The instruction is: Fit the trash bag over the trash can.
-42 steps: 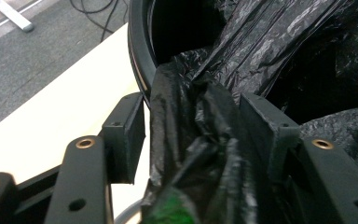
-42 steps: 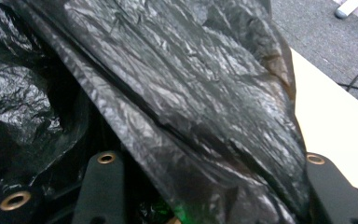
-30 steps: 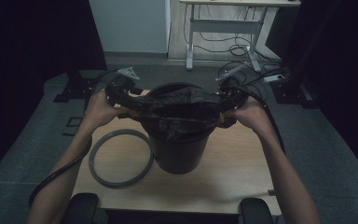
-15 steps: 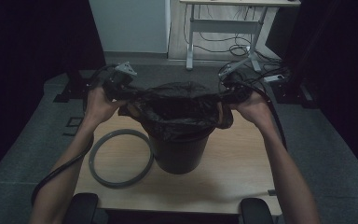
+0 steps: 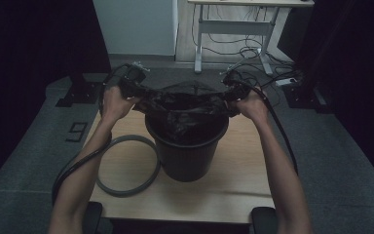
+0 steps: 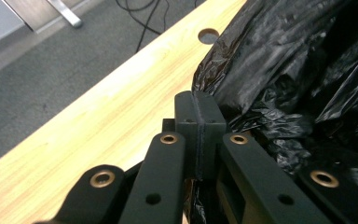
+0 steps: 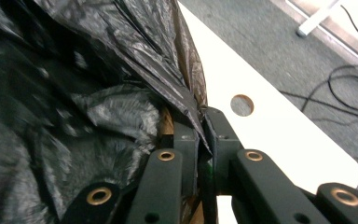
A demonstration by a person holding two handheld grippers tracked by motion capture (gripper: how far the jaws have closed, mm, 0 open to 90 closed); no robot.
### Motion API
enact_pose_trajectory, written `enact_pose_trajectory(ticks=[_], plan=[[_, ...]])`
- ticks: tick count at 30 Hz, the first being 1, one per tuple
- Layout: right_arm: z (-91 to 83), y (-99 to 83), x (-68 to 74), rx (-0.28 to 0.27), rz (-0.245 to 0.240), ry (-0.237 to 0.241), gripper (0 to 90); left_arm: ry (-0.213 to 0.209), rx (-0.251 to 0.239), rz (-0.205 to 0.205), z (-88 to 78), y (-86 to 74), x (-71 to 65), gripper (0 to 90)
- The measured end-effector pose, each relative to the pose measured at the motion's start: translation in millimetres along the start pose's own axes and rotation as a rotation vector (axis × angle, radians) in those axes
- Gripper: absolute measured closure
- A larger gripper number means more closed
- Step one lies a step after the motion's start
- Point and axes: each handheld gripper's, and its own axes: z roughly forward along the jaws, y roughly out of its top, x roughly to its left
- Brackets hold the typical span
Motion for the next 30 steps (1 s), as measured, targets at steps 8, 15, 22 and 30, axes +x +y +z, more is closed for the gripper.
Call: enact_pose_trajectory(ticks=[8, 15, 22, 30], plan=[[25.3, -4.1, -8.6, 0.035, 0.029, 0.024, 85.0, -0.046, 0.029, -0.003, 19.2, -0.3, 0.6, 88.9], [38.5, -8.8, -12.7, 0.063, 0.053, 0.054, 86.1, -0.091, 0.05, -0.004, 29.5, -0.5, 3.9, 88.9], [47.4, -27.1, -17.8, 0.098, 0.07, 0.084, 68.4, -0.114, 0.071, -0.013, 30.8, -17.2, 10.8, 79.2], [13.6, -40.6, -28.2, 0.023, 0.109, 0.061, 32.1, -0.111, -0.01, -0.011, -5.1, -33.7, 14.3, 49.5]])
